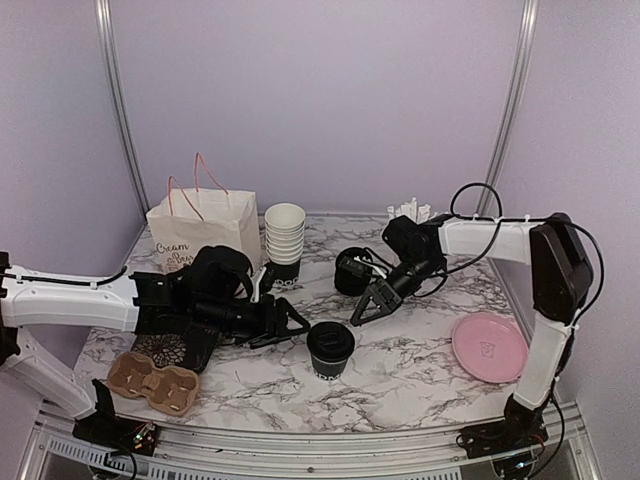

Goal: Pack the takeout coffee

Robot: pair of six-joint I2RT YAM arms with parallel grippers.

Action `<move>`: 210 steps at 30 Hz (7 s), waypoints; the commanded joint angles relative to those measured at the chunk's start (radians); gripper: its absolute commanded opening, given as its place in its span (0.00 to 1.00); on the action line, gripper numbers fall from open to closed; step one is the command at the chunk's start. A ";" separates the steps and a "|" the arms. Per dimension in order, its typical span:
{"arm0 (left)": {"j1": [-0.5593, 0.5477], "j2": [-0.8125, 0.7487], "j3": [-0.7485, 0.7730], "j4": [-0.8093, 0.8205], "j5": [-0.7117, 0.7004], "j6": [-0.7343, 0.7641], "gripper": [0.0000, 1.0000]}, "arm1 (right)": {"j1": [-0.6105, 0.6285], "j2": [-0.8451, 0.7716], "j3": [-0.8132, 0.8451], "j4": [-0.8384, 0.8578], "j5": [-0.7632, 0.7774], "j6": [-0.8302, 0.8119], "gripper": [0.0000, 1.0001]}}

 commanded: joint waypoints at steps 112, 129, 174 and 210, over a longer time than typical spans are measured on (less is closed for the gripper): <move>-0.006 -0.109 0.159 -0.268 -0.549 0.378 0.88 | 0.353 -0.192 -0.017 0.076 0.565 -0.409 0.87; 0.006 -0.089 0.198 -0.267 -0.514 0.392 0.87 | 0.129 -0.353 -0.075 -0.028 0.618 -0.369 0.69; 0.060 -0.136 0.151 -0.263 -0.479 0.425 0.88 | 0.153 -0.147 0.117 -0.072 0.668 -0.423 0.93; 0.067 -0.090 0.177 -0.248 -0.430 0.433 0.88 | -0.278 -0.491 -0.143 -0.061 0.778 -0.377 0.67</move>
